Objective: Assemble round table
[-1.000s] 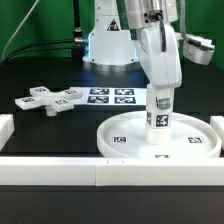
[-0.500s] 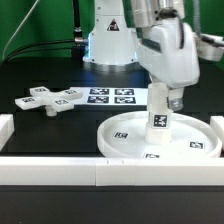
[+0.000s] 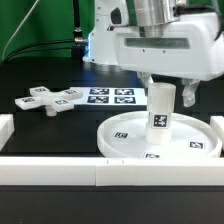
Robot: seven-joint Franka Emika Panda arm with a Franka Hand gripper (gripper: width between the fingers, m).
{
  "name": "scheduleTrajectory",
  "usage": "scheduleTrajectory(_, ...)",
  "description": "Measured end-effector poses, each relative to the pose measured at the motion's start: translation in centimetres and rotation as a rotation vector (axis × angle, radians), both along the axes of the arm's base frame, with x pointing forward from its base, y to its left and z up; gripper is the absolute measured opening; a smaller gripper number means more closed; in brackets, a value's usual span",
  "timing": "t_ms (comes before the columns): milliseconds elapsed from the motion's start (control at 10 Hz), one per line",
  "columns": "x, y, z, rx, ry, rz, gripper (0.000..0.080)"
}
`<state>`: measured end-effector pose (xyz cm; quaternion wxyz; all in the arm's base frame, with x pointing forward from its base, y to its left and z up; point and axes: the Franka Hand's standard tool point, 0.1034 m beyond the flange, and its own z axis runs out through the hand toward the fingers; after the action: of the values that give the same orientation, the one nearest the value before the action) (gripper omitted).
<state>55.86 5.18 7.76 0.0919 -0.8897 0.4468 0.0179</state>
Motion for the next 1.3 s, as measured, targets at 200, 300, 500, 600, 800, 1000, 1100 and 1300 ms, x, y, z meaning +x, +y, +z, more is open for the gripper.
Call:
scheduleTrajectory(200, -2.0, -0.1, 1.1, -0.002, -0.016, 0.099, 0.0648)
scheduleTrajectory(300, -3.1, -0.2, 1.6, -0.002, -0.015, 0.11, 0.0648)
scheduleTrajectory(500, -2.8, -0.2, 1.2, -0.003, -0.012, 0.109, 0.0648)
scheduleTrajectory(600, -2.8, -0.2, 1.2, -0.003, -0.012, 0.109, 0.0648)
scheduleTrajectory(800, -3.9, -0.5, 1.0, -0.028, 0.014, 0.297, 0.0648)
scheduleTrajectory(1000, -5.3, -3.2, 1.9, -0.017, 0.043, 0.512, 0.0648)
scheduleTrajectory(1100, -5.5, -4.7, 2.3, -0.031, 0.045, 0.546, 0.0648)
scheduleTrajectory(1300, -5.5, -4.4, 2.1, -0.031, 0.047, 0.541, 0.0648)
